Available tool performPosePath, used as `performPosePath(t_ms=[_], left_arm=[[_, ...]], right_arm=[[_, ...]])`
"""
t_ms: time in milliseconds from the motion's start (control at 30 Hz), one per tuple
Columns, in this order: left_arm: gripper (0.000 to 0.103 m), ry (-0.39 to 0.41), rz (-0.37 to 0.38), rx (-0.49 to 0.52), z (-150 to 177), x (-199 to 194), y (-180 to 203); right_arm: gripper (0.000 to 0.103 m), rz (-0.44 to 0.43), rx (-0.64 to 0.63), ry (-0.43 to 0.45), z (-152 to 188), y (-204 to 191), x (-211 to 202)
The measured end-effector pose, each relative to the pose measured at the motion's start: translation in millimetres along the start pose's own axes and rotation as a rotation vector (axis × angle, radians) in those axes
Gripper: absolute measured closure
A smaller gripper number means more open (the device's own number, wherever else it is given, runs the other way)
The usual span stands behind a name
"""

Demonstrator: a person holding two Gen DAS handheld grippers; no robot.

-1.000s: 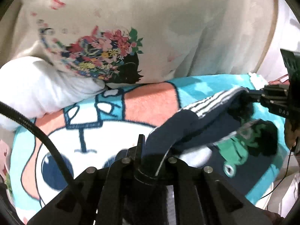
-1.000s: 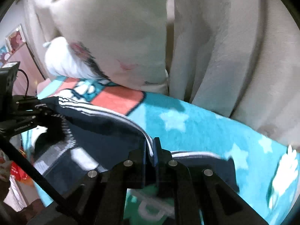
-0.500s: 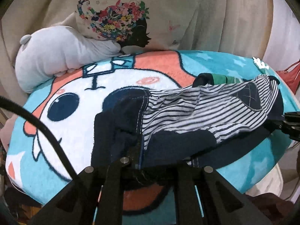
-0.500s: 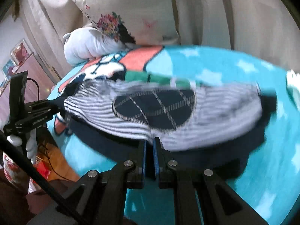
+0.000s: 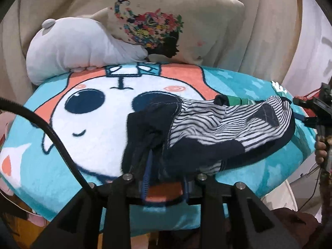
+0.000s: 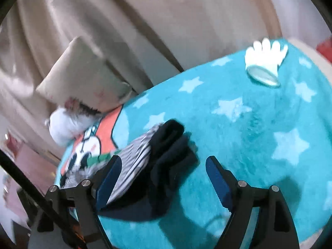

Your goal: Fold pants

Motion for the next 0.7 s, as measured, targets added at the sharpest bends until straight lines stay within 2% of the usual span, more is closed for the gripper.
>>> performPosePath(t_ms=[67, 167, 233, 267, 300, 333, 367, 533, 633, 700], left_arm=[[0.077, -0.01, 0.0, 0.011, 3, -2, 1], [0.077, -0.022, 0.006, 0.034, 8, -4, 2], [0.075, -0.028, 0.016, 0.009, 10, -5, -2], [0.074, -0.028, 0.019, -0.02, 10, -6, -6], [0.07, -0.025, 0.019, -0.04, 8, -6, -10], [0.066, -0.022, 0.007, -0.063, 7, -7, -14], [0.065, -0.019, -0.007, -0.075, 5, -6, -18], [0.065, 0.016, -0.051, -0.127, -11, -10, -29], [0.064, 0.044, -0.074, -0.165, -21, -10, -37], [0.063, 0.059, -0.08, -0.202, -24, -9, -43]], right_arm=[[0.017, -0.012, 0.037, -0.04, 3, 1, 16], [0.016, -0.04, 0.044, -0.026, 5, -10, 25], [0.016, -0.054, 0.054, -0.03, 8, -15, 31], [0.019, -0.034, 0.047, -0.039, 11, -15, 37], [0.045, 0.003, 0.022, -0.058, 13, -17, 44], [0.068, 0.001, 0.007, -0.091, 16, -20, 51], [0.08, -0.026, 0.013, -0.108, 18, -23, 54], [0.085, -0.038, -0.068, 0.029, -24, -34, 27], [0.085, 0.025, -0.091, 0.103, -50, -23, 8], [0.085, 0.065, -0.07, 0.107, -56, -5, 2]])
Point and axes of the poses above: each gripper's, at about its wrist camera, not at the fingertips, and x roughly the way its jaws point, y to its right, z to its underside, the point moved 7 cm from there along x, roughly the way its jaws point, and after that the axes turned 7 degrees about y, right-handed, at the moved point
